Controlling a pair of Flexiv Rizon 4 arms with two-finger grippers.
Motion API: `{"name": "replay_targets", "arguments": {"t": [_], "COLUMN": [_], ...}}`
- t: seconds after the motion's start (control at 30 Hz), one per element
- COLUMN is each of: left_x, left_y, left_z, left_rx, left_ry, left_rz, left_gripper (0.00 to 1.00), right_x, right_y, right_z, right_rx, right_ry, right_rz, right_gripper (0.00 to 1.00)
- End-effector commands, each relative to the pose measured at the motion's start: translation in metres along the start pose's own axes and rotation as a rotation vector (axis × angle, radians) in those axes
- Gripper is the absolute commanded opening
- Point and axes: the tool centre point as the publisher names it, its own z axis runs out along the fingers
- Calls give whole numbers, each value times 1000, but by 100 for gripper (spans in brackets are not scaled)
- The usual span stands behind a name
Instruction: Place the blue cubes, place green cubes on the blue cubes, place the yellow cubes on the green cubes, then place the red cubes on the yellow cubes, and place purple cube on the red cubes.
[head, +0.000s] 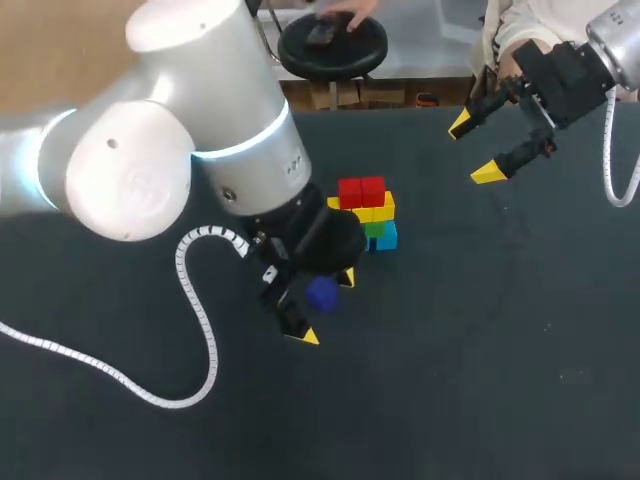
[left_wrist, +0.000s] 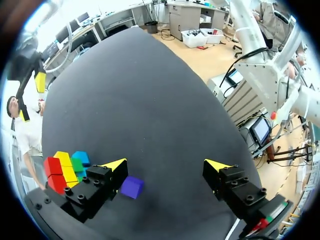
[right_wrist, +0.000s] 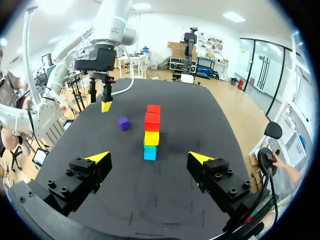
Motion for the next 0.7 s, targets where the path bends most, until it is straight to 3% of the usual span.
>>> {"name": "replay_targets", "arguments": {"t": [0.03,0.7], "left_x": [4,13], "left_y": [3,15], "left_z": [4,15], "left_rx": [24,71], "left_ry": [-2,18], "left_rz": [-3,29], "left_gripper": [100,100], "right_x": [0,0], "right_y": [0,0], "right_z": [0,0], "right_rx": [1,1], "right_ry": [1,1], "right_rz": [1,1], "right_gripper": [100,100]}}
